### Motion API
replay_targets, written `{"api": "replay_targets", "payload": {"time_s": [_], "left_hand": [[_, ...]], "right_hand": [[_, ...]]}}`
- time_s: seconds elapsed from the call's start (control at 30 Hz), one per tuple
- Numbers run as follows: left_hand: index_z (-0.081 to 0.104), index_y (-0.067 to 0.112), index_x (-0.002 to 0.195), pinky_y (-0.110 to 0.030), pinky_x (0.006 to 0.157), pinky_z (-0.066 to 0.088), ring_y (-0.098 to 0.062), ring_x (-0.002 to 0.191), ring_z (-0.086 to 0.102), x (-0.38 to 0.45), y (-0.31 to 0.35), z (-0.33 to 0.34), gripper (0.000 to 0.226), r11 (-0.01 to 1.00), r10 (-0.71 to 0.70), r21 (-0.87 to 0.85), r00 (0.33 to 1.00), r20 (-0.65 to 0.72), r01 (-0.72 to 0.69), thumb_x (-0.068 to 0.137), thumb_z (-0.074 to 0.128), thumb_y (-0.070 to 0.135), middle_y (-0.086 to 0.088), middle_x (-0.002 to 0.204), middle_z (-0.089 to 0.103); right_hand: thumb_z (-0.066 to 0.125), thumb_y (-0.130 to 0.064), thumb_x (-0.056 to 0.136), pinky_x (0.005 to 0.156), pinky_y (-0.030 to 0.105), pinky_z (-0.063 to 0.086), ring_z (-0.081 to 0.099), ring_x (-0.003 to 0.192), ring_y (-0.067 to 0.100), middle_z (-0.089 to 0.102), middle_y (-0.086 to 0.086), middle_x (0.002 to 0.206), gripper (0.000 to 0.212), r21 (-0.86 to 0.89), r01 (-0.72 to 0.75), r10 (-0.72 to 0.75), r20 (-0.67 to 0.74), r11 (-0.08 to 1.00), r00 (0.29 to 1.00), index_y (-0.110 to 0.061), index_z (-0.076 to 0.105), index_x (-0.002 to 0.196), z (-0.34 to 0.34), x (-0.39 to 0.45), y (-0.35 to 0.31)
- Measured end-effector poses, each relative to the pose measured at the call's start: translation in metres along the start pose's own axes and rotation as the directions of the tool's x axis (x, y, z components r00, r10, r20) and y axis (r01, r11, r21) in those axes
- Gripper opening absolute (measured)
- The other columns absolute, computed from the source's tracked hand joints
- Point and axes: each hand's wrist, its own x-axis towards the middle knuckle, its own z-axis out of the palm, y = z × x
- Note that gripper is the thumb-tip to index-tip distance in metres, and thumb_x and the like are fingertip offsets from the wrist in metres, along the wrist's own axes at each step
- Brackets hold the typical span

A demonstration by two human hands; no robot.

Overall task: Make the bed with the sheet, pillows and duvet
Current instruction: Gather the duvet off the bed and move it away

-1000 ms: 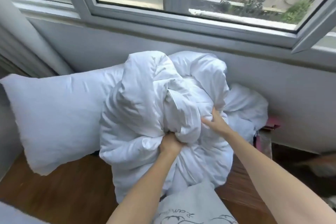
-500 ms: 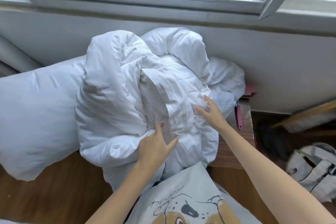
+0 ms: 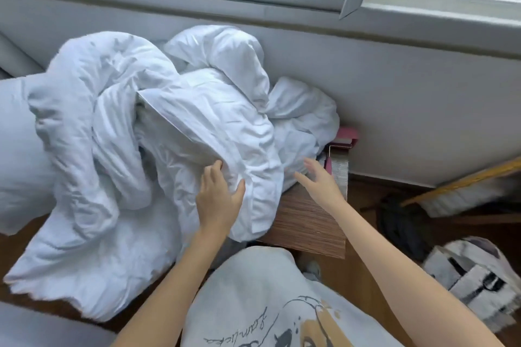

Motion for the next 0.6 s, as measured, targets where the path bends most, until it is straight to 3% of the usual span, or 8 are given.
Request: {"api": "replay_targets", "payload": {"time_s": [0.23, 0.6], "left_hand": [[0.027, 0.006, 0.145, -0.048, 0.092, 0.044, -0.034, 0.128, 0.039, -0.054, 0.045, 0.026, 0.071, 0.949, -0.315, -0.035, 0.939, -0.141, 0.313, 0.088, 0.064, 0.027, -0.018, 0.144, 0.033], [0.037, 0.006, 0.140, -0.045, 0.091, 0.048, -0.031, 0.127, 0.041, -0.106, 0.056, 0.042, 0.060, 0.947, -0.319, -0.061, 0.919, -0.232, 0.314, 0.089, 0.064, 0.024, -0.015, 0.141, 0.037]], "right_hand": [[0.057, -0.037, 0.094, 0.100, 0.030, 0.038, 0.046, 0.128, 0.016, 0.049, 0.000, 0.142, 0.053, -0.037, -0.021, 0.024, 0.078, 0.999, 0.997, -0.023, 0.041, 0.142, -0.053, -0.038, 0.067], [0.057, -0.036, 0.094, 0.104, 0.032, 0.039, 0.048, 0.126, 0.014, 0.052, -0.001, 0.138, 0.047, -0.090, 0.039, -0.025, 0.149, 0.995, 0.989, -0.024, 0.045, 0.139, -0.064, -0.067, 0.091]]}}
